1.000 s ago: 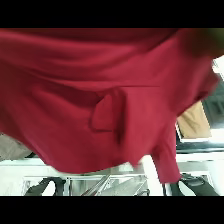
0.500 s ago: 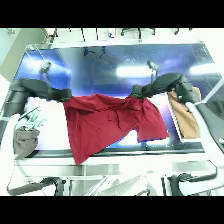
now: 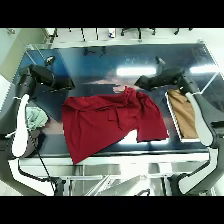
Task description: Fold the shirts.
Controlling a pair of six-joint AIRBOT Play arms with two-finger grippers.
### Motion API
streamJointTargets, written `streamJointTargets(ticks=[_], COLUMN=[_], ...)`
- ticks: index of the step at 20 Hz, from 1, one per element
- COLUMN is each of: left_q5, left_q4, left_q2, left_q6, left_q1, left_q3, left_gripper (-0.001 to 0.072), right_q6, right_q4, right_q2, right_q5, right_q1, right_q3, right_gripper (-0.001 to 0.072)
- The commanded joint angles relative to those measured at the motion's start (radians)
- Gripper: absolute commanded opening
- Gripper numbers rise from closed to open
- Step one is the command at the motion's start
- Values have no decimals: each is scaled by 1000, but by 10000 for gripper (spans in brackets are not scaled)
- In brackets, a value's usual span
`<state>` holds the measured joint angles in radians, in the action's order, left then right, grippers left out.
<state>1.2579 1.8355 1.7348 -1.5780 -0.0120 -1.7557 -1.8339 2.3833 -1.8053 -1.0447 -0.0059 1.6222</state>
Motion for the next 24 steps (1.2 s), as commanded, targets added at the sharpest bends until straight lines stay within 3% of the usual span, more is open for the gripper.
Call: streamJointTargets(ticks=[1, 3, 5, 9, 13, 18, 20, 22, 24], left_q5=[309, 360, 328, 239, 152, 71, 8, -29, -48], left_q4=[-4, -14, -12, -2, -1, 67, 190, 273, 289], left_q2=[-31, -116, -243, -502, -660, -774, -776, -735, -670], left_q6=[63, 72, 74, 119, 182, 202, 143, 81, 65], left_q1=[59, 72, 69, 11, -24, 49, 104, 141, 148], left_q3=[-43, 92, 307, 821, 1160, 1278, 1304, 1316, 1313], left_gripper=[696, 696, 695, 695, 695, 694, 693, 527, 529], right_q6=[-6, -26, -42, -106, -132, -135, -135, -136, -135], right_q4=[-80, -169, -208, -206, -206, -206, -206, -207, -207], right_q2=[-6, -15, -24, -32, -33, -33, -33, -33, -33], right_q5=[-223, -304, -347, -340, -324, -312, -312, -312, -312], right_q1=[-138, -206, -243, -259, -259, -258, -258, -259, -259], right_q3=[81, 81, 76, 76, 76, 76, 76, 76, 76], right_gripper=[490, 490, 489, 489, 489, 489, 489, 489, 489])
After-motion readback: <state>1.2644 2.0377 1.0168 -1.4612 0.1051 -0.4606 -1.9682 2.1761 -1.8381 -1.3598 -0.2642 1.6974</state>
